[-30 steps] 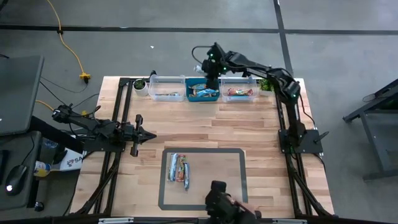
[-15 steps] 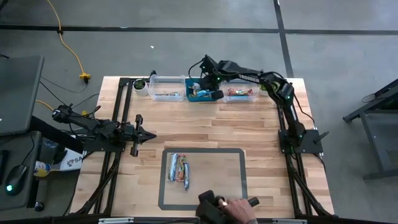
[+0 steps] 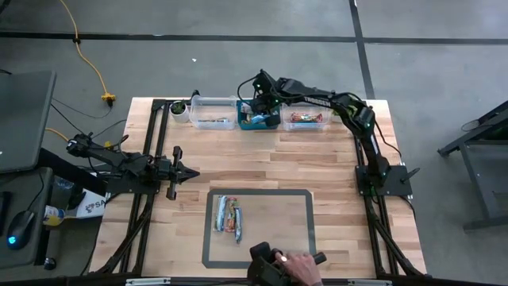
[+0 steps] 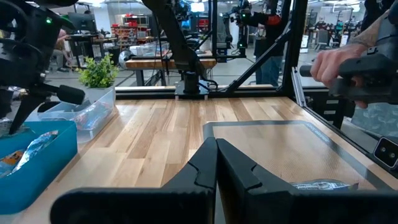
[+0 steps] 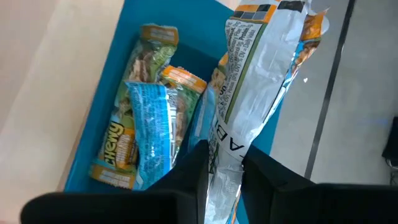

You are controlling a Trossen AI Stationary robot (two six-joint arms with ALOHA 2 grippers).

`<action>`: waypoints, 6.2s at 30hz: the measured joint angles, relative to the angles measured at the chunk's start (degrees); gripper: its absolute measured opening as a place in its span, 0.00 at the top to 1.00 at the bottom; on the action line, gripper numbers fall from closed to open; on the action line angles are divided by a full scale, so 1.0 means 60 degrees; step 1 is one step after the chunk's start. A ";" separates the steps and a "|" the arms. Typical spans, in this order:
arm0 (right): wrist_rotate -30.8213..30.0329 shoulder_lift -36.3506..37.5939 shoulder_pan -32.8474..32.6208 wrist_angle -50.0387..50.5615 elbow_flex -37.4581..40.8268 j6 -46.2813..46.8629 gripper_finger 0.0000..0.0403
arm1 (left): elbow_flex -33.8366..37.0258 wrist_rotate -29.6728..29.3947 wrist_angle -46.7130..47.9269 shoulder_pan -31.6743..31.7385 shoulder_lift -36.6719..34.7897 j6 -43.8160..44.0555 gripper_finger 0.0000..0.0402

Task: Pick and place Granola Bars by type
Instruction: Put the yellow granola bar into the blue bin, then put the red granola bar into the right transparent bin

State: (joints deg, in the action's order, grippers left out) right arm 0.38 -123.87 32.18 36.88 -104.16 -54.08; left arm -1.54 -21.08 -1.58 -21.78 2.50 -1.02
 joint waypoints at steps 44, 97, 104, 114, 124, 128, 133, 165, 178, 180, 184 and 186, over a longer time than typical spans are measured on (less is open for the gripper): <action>0.1568 0.2050 -0.1189 -0.0021 -0.0004 0.6988 0.54 | -0.0001 0.0000 -0.0002 0.0001 0.0000 0.0000 1.00; 0.0255 0.2284 -0.9425 -0.2391 -0.0004 1.5969 0.76 | 0.0003 0.0000 0.0000 0.0003 0.0000 0.0000 1.00; -0.3201 0.2284 -0.9405 -0.1056 -0.0004 1.8909 0.75 | 0.0000 0.0000 -0.0001 0.0000 -0.0004 0.0000 1.00; -0.3367 0.2022 -0.8945 -0.0126 -0.0004 1.9706 0.61 | 0.0000 0.0000 -0.0001 0.0003 -0.0001 0.0000 1.00; -0.2143 0.0507 -0.8356 -0.1056 0.0000 2.0329 0.40 | 0.0003 0.0000 0.0000 0.0000 -0.0001 0.0000 1.00; -0.1414 -0.0080 -0.8030 -0.1909 0.0007 2.0450 0.38 | 0.0002 0.0000 0.0000 0.0001 -0.0004 0.0000 1.00; -0.0758 -0.0431 -0.7724 -0.2838 0.0013 2.0368 0.38 | 0.0003 0.0000 0.0000 0.0000 0.0000 0.0000 1.00; -0.0676 -0.1042 -0.7147 -0.0803 -0.0011 2.0043 0.38 | -0.0001 0.0000 -0.0004 -0.0001 0.0000 0.0000 1.00; -0.0756 -0.1477 -0.7394 -0.1203 -0.0004 2.0527 0.38 | 0.0002 0.0000 0.0000 0.0002 0.0000 0.0000 1.00; -0.0761 -0.1518 -0.7437 -0.1405 -0.0004 2.0630 0.38 | 0.0002 0.0000 -0.0009 0.0001 -0.0001 0.0000 1.00; -0.1008 -0.1519 -0.7471 -0.1434 -0.0001 2.0731 0.38 | 0.0001 0.0000 -0.0018 0.0001 0.0000 0.0000 1.00; -0.1027 -0.1519 -0.7460 -0.1505 0.0000 2.0735 0.38 | 0.0003 0.0000 -0.0018 0.0003 0.0000 0.0000 1.00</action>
State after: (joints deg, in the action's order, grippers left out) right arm -5.78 -132.99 -12.58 27.85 -104.16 70.33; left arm -1.52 -21.08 -1.69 -21.76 2.50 -1.02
